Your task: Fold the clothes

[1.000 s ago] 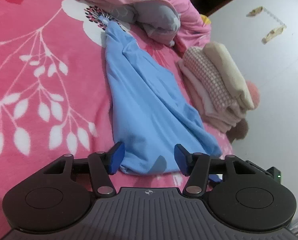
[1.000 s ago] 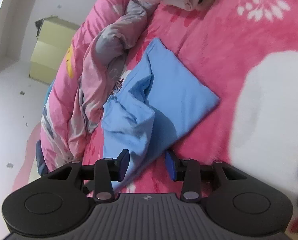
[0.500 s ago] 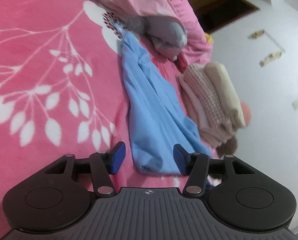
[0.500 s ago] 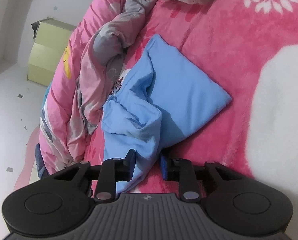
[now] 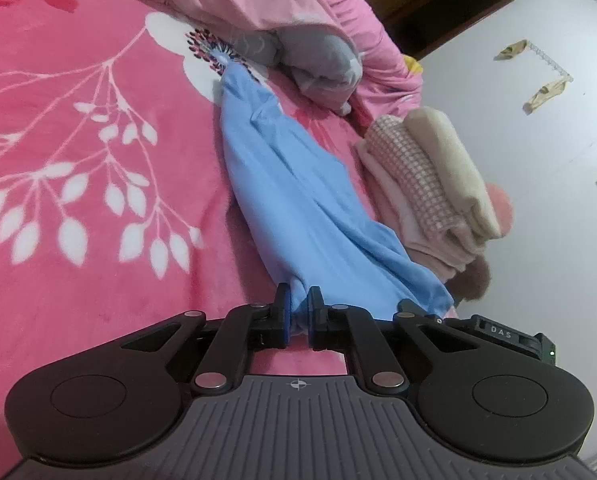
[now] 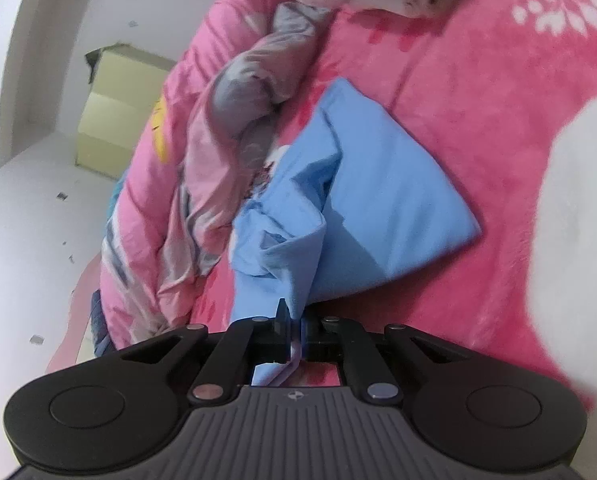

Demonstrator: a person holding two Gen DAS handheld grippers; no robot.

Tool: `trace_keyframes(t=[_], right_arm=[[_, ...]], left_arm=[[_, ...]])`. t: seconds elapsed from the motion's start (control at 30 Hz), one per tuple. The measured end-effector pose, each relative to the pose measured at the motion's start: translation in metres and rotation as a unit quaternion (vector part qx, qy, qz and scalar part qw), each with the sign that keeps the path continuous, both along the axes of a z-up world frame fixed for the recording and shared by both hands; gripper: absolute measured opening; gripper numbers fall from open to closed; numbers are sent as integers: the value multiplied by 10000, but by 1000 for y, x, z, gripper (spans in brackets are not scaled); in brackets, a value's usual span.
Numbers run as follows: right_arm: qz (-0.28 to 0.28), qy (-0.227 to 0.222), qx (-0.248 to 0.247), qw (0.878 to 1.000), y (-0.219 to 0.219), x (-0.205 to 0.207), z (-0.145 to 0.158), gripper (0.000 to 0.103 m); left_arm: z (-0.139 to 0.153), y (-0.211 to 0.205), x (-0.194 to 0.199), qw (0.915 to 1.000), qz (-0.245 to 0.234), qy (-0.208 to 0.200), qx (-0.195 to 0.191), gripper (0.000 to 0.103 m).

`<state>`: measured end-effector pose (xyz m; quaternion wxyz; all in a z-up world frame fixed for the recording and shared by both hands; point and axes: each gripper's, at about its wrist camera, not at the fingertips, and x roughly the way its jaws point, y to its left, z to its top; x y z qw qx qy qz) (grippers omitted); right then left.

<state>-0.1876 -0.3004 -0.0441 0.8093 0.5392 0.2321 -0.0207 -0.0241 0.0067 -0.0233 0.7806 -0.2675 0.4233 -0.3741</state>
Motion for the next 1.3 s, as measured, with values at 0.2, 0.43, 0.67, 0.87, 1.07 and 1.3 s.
trace_keyframes(t=[0.2,0.43,0.67,0.87,1.07,1.3], right_arm=[[316,71,48,9995,14,-29,9,4],[916,679,-286,9931,29,-60,12,6],[613,831,-773,9916,22,-86,33,10],[447,573,-1166,9905,24,-96,53,15],[476,550,-1182,9903,26,-95,53,16],[529,458,-1236,9899,27,-93,51,16]], left_arm=[[14,17,-33,9998,-162,30,54,5],[1,44,-78,9985,-392,183,342,6],[-8,76,-93,9992,-134,267,268,8],[8,60,-89,9976,-169,-357,575,24],[-2,32,-87,9939,-466,-434,904,24],[5,25,-104,9803,-642,-1207,1424,26]])
